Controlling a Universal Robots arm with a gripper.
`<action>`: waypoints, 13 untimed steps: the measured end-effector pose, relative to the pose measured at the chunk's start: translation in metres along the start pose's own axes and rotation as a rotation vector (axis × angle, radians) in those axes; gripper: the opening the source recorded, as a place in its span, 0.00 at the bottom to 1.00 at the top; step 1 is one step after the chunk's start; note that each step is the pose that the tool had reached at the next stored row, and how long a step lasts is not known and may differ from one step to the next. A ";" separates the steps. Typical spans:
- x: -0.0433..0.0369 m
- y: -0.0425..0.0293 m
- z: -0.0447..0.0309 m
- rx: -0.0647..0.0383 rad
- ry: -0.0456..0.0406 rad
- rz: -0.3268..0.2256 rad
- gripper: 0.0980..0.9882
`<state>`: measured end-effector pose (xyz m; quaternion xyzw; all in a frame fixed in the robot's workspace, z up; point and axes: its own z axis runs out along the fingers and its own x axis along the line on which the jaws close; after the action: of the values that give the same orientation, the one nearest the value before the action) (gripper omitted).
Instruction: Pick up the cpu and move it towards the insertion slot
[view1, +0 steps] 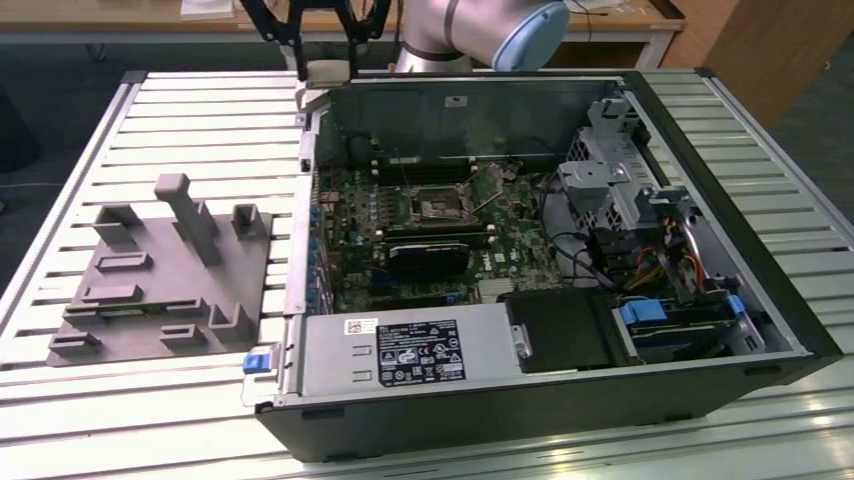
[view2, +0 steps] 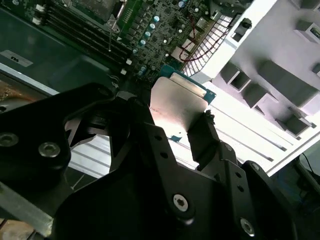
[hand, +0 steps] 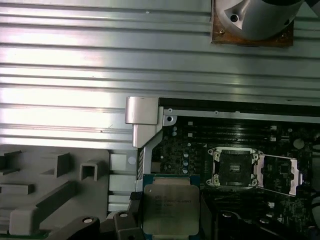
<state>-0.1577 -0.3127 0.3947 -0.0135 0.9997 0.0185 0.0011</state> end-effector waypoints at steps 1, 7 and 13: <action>-0.0028 0.0016 0.0001 0.000 0.0000 0.000 0.50; -0.0223 0.0060 0.0006 0.000 -0.0001 0.000 0.50; -0.0440 0.0049 0.0007 0.000 0.0000 0.000 0.50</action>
<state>-0.1138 -0.3066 0.3943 -0.0136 0.9997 0.0185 0.0011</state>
